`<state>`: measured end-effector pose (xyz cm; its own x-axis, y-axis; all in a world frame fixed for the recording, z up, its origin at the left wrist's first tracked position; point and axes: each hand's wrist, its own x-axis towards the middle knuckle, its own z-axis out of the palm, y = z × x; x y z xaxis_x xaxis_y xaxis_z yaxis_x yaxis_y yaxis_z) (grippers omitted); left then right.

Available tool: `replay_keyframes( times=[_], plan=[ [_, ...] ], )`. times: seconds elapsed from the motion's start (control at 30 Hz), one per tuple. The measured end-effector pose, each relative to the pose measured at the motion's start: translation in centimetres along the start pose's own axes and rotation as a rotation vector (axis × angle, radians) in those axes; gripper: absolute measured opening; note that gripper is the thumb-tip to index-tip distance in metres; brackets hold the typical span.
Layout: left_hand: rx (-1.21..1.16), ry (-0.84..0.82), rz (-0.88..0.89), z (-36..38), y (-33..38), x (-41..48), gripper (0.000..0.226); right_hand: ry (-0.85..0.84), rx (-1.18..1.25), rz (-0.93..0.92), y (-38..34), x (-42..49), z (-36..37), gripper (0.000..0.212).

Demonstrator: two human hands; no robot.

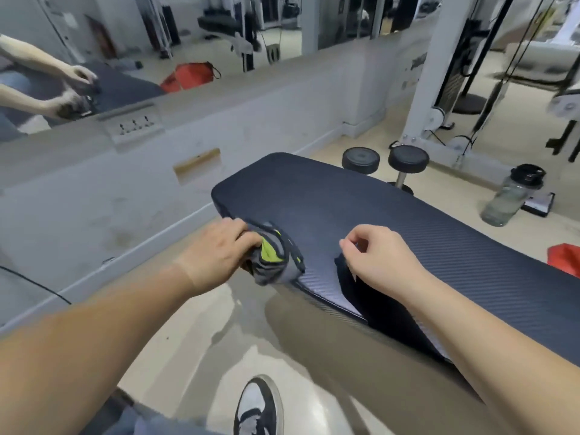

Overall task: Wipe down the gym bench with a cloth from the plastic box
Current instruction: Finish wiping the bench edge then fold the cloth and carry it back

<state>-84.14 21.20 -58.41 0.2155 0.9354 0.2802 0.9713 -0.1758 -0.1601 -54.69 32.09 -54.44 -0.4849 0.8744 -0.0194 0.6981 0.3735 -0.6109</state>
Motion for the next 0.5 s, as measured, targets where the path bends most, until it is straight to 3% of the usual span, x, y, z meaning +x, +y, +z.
replay_keyframes(
  times=[0.13, 0.23, 0.33, 0.4, 0.5],
  plan=[
    [-0.196, -0.014, -0.538, 1.6, -3.7, 0.0, 0.02, -0.008, -0.043, -0.061, -2.9, 2.8, 2.2, 0.023],
    [-0.656, -0.051, -0.948, 2.3, -1.9, 1.7, 0.022, -0.008, -0.086, -0.091, -5.3, 5.9, 3.5, 0.019],
    [-1.041, 0.062, -1.299, 1.5, -0.2, 4.2, 0.038, -0.04, -0.132, -0.106, -7.7, 8.6, 4.9, 0.016],
    [-1.084, 0.079, -1.389, 1.8, 0.4, 5.0, 0.055, -0.07, -0.182, -0.121, -9.1, 9.9, 6.2, 0.015],
    [-0.894, 0.072, -1.327, 3.3, 0.3, 5.2, 0.042, -0.092, -0.319, -0.156, -10.2, 11.7, 7.9, 0.024]
  ],
)
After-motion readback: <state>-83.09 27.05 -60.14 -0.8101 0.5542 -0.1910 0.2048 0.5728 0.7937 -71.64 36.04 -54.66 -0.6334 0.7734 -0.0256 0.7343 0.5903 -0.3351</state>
